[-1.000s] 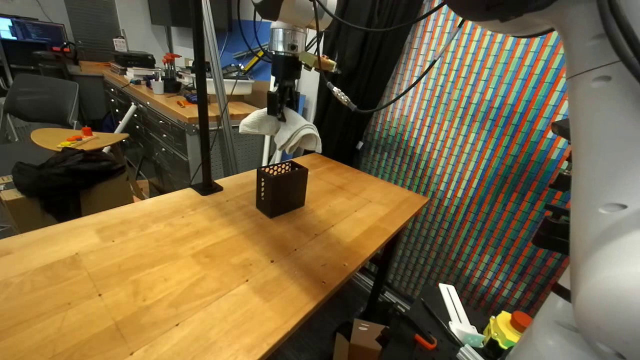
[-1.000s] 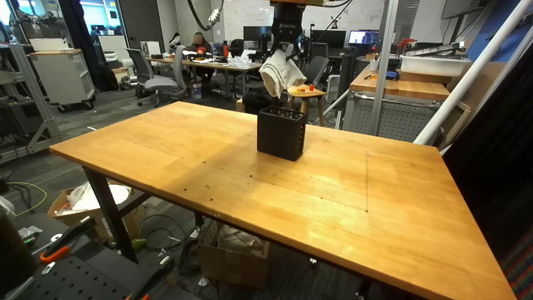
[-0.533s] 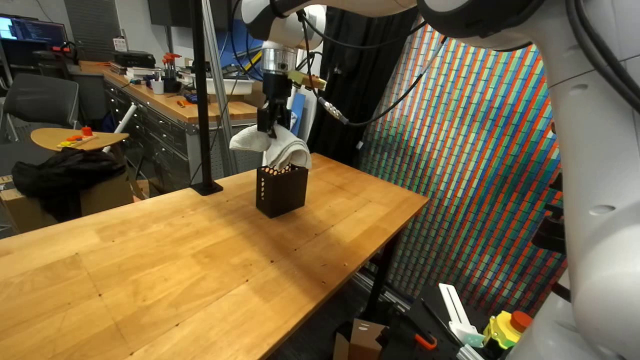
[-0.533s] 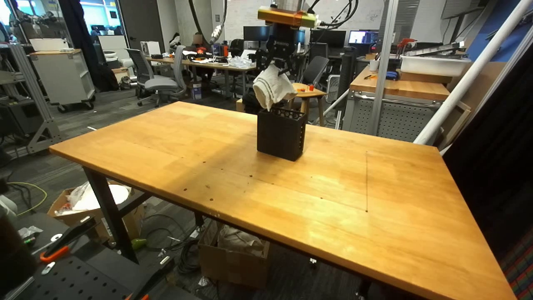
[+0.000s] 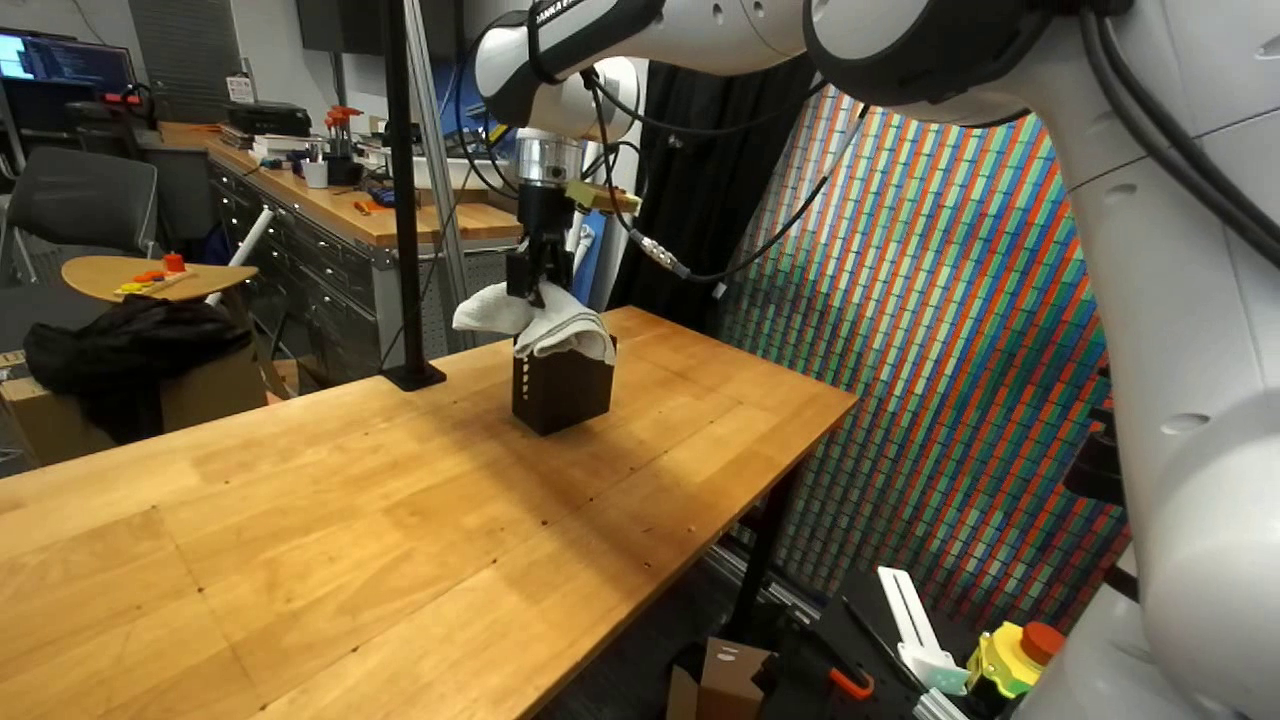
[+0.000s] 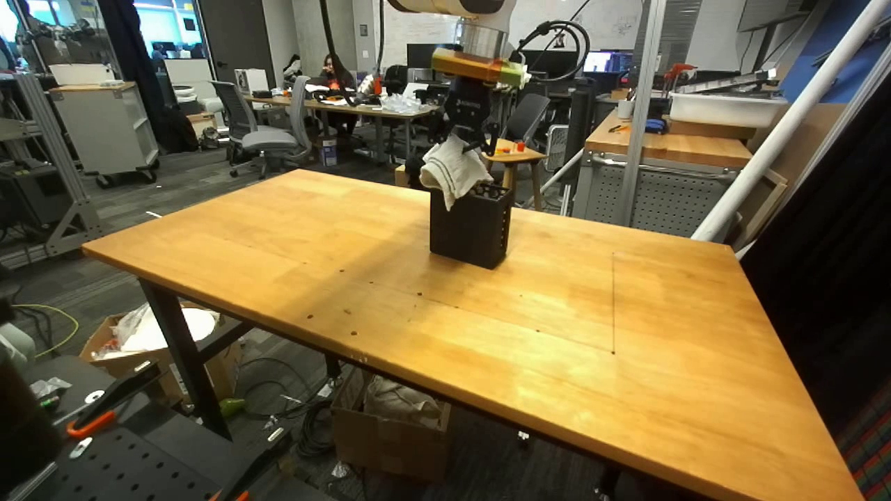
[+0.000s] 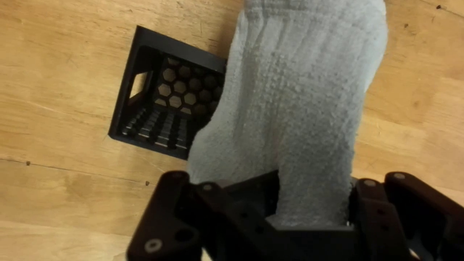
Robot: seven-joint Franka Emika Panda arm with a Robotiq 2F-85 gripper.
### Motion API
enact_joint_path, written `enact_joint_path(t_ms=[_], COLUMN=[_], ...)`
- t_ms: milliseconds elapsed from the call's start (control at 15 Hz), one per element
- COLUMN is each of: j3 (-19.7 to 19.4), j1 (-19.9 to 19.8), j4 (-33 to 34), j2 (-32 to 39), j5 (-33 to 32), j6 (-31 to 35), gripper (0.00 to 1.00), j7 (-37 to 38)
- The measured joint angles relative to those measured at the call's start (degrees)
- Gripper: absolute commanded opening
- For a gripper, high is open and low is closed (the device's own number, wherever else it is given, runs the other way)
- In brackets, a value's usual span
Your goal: Pick up the cloth and put it in the box
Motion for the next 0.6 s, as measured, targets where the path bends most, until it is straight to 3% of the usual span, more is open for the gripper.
enact_joint_path(t_ms=[600], j3=[1.0], j1=[-1.9], j4=[-4.7], j2=[1.4], j5=[1.4], j6=[6.0], gripper=[0.05], j7=[-0.5])
